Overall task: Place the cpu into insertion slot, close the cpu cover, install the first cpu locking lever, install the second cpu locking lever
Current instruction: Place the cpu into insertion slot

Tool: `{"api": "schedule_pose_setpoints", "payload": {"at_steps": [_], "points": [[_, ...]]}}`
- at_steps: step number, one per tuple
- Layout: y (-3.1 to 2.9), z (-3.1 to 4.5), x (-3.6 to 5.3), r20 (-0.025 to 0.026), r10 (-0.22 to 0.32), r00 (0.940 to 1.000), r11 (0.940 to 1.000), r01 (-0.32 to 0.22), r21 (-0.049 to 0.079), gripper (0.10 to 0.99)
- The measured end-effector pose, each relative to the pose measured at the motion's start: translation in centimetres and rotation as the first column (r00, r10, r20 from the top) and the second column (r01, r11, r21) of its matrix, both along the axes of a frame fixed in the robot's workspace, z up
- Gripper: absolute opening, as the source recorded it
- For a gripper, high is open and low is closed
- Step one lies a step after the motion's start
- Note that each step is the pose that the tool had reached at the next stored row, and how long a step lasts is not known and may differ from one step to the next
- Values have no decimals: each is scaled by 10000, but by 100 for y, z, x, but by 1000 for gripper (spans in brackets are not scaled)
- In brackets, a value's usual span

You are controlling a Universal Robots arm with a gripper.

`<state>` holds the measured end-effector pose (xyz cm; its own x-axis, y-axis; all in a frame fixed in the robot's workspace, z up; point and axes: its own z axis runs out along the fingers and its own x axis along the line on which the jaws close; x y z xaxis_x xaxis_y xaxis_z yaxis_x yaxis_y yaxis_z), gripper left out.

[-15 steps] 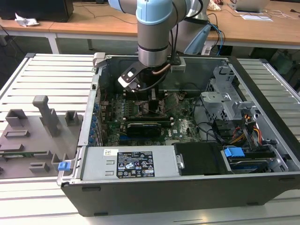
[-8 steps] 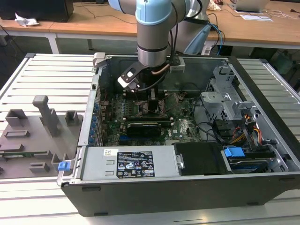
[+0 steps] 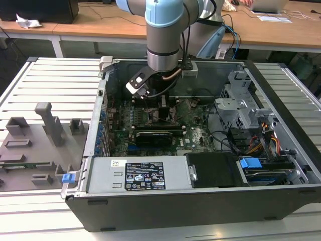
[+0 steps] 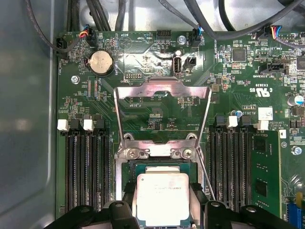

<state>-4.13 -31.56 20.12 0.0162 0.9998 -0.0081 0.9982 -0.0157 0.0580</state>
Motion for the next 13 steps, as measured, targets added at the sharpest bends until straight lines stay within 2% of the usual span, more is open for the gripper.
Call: {"api": "schedule_pose_setpoints", "payload": {"at_steps": [2, 3, 13], "points": [[1, -3, 1, 3, 0, 10000, 10000, 0, 5, 541], [1, -1, 0, 1, 0, 10000, 10000, 0, 1, 608], [35, -14, 1, 0, 2, 10000, 9999, -2, 108, 608]]}}
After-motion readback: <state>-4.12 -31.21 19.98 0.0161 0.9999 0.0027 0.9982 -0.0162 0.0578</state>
